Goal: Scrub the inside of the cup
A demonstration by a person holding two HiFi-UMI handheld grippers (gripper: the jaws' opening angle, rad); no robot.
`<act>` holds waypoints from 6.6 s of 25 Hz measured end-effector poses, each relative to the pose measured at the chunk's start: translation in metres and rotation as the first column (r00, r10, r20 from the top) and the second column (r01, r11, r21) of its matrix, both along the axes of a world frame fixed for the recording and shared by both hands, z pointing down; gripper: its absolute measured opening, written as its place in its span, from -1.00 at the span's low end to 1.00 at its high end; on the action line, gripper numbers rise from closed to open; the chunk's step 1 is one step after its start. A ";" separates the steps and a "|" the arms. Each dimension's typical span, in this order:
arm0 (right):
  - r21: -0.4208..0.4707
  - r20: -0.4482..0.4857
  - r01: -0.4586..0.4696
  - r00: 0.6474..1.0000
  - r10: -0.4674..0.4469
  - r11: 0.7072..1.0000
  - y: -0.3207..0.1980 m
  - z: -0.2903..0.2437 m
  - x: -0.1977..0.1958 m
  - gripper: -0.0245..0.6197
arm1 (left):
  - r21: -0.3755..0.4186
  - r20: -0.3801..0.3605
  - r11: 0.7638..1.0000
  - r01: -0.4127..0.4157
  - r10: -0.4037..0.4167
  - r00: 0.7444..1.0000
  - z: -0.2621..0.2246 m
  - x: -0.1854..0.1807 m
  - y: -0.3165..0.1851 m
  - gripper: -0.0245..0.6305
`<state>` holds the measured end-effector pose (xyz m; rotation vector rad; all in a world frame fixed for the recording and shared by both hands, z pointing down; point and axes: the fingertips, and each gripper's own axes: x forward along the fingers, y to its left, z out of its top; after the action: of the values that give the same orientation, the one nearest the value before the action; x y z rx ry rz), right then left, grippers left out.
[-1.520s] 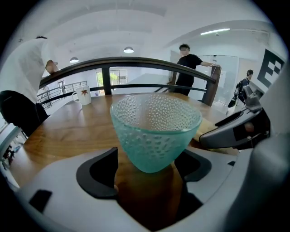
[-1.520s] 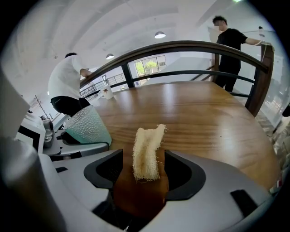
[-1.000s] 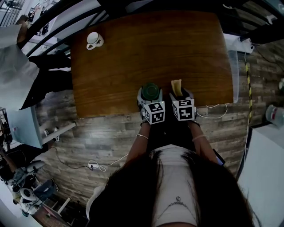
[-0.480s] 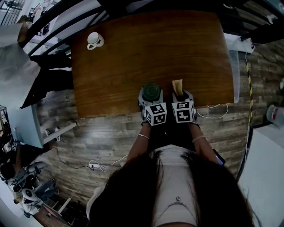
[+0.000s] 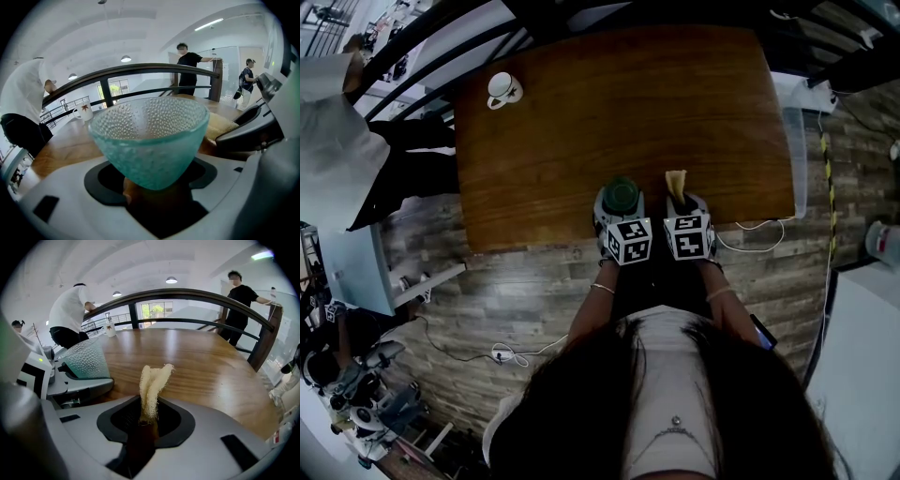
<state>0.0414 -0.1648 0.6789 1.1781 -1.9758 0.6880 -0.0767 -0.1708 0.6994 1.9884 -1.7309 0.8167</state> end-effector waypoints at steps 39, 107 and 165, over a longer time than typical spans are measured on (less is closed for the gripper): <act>0.175 0.067 0.015 0.997 -0.028 0.984 0.000 -0.072 0.002 -0.63 | 0.078 -0.012 0.986 -0.148 0.149 0.989 -0.073 0.011 0.012 0.15; 0.181 0.361 0.361 0.841 -0.403 0.915 0.042 -0.177 -0.072 -0.63 | 0.128 0.658 0.801 -0.585 0.373 0.654 -0.144 0.021 -0.033 0.15; -0.062 0.901 0.294 0.428 -0.073 0.954 0.038 -0.217 -0.079 -0.66 | 0.285 0.814 0.587 -0.758 0.269 0.515 -0.191 0.059 -0.020 0.15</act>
<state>-0.0372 -0.1269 0.4622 0.3870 -2.7200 1.6066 -0.0175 -0.1907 0.5085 3.1135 -1.8957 1.5622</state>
